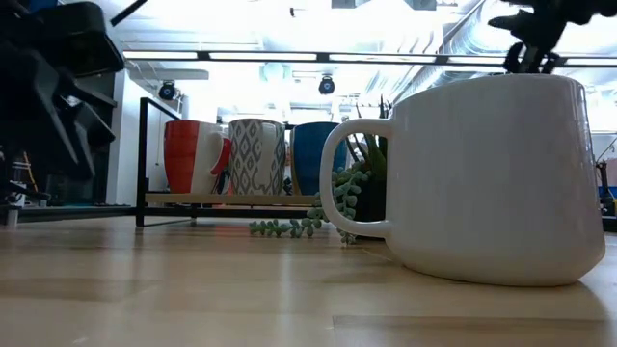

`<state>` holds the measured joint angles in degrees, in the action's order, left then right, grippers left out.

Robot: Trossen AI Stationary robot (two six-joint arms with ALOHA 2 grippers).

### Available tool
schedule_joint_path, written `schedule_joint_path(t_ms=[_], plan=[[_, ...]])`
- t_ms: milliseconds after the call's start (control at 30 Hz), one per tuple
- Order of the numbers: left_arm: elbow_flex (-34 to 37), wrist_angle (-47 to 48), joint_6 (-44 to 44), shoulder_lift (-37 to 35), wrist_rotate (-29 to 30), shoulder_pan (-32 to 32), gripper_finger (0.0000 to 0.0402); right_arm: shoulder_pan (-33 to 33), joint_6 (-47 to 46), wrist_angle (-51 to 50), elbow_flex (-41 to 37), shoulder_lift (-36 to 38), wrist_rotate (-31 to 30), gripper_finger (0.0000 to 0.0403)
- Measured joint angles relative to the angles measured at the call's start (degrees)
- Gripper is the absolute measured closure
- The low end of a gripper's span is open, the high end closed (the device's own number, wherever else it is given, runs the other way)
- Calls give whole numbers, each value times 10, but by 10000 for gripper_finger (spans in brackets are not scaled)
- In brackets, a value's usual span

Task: Place coffee mugs
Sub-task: Put the white mug on the shelf

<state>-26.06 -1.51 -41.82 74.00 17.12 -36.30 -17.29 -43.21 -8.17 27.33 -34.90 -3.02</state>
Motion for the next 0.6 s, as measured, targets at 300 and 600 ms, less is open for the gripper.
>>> schedule_joint_path(t_ms=[300, 600], plan=[[0, -4, -1, 0, 1, 22, 314, 0, 17, -237, 183, -191, 62, 304], [0, -28, -2, 0, 1, 26, 314, -33, 21, -235, 275, -360, 60, 304]])
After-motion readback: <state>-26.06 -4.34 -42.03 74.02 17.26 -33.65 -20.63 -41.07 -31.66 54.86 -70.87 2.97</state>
